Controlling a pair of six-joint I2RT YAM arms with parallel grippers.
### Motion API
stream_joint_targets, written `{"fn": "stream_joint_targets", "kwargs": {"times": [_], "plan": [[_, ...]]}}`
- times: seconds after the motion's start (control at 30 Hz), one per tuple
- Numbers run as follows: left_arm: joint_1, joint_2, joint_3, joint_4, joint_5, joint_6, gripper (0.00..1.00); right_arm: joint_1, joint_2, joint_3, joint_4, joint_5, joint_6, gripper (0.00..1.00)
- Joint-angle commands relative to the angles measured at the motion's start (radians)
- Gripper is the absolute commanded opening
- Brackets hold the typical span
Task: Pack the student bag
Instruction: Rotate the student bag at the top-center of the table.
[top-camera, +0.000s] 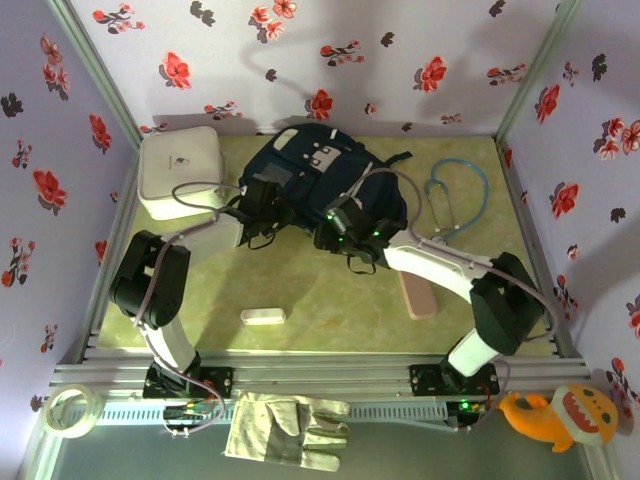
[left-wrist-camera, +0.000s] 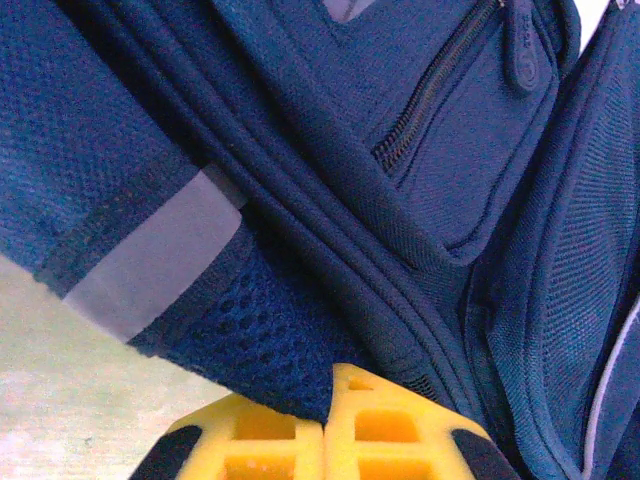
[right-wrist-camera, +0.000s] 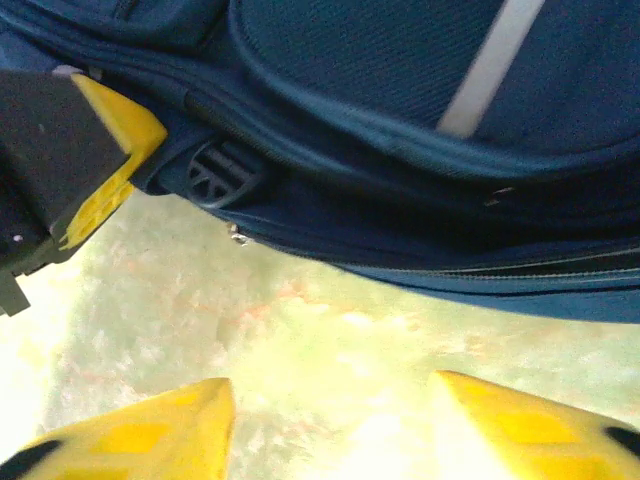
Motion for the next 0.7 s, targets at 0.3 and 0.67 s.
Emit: {"fn": "stream_joint_targets", "kwargs": {"times": [0.3,0.67], "plan": [[-0.022,-0.052,0.063,0.010,0.075,0.002,0.00,0.055,0.189,0.139,0.061,0.077,-0.060,0.29],[-0.020,-0.079,0.064,0.018,0.133,-0.019,0.00,-0.013,0.279,0.226,0.066,0.134,-0.085,0.27]]}}
